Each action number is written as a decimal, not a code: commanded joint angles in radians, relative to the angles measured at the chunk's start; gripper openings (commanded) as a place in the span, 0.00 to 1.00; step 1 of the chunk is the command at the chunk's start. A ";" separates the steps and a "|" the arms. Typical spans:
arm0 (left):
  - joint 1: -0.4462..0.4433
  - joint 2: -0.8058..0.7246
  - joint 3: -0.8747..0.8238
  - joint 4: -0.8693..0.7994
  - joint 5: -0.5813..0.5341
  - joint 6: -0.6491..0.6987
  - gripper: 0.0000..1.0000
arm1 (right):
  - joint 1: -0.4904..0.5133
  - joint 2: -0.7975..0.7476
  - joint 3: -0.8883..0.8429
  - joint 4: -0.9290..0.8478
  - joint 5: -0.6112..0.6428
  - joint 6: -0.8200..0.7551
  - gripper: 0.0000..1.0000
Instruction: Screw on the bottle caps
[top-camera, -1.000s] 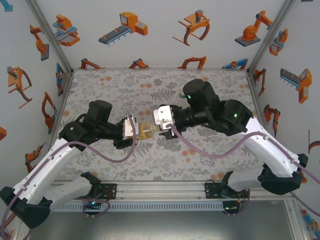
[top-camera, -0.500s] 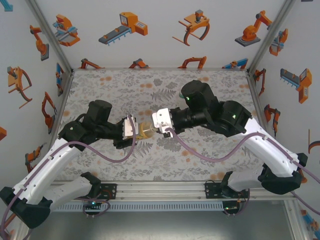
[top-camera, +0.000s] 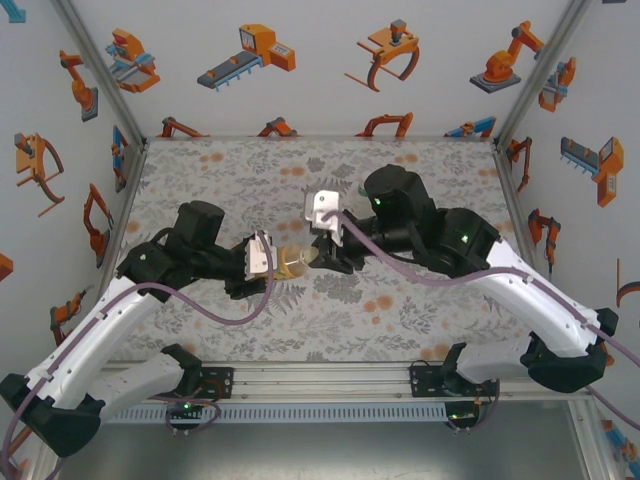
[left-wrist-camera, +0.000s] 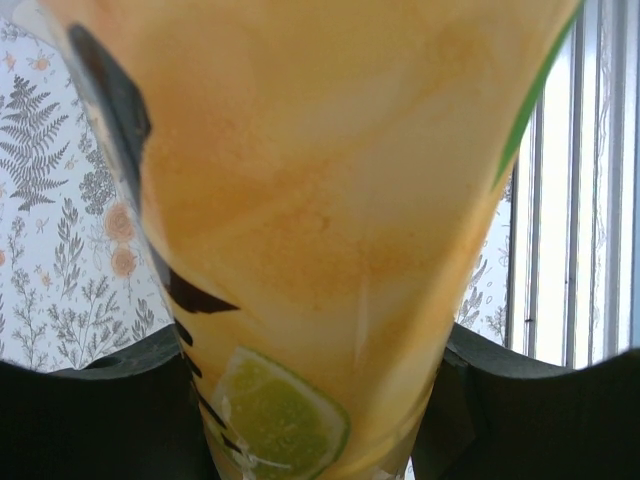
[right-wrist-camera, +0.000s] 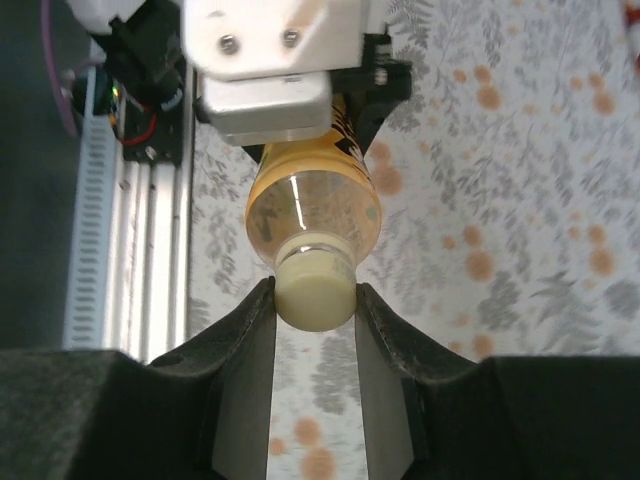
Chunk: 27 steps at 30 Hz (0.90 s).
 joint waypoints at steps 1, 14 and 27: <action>-0.006 -0.006 0.013 0.065 0.044 -0.016 0.00 | 0.010 0.014 -0.037 0.075 0.126 0.451 0.00; -0.005 0.016 0.004 0.097 0.037 -0.016 0.00 | -0.075 0.084 -0.074 0.072 -0.003 1.411 0.08; -0.005 0.045 0.019 0.085 0.040 0.009 0.00 | -0.109 0.096 0.072 -0.081 0.084 1.228 0.51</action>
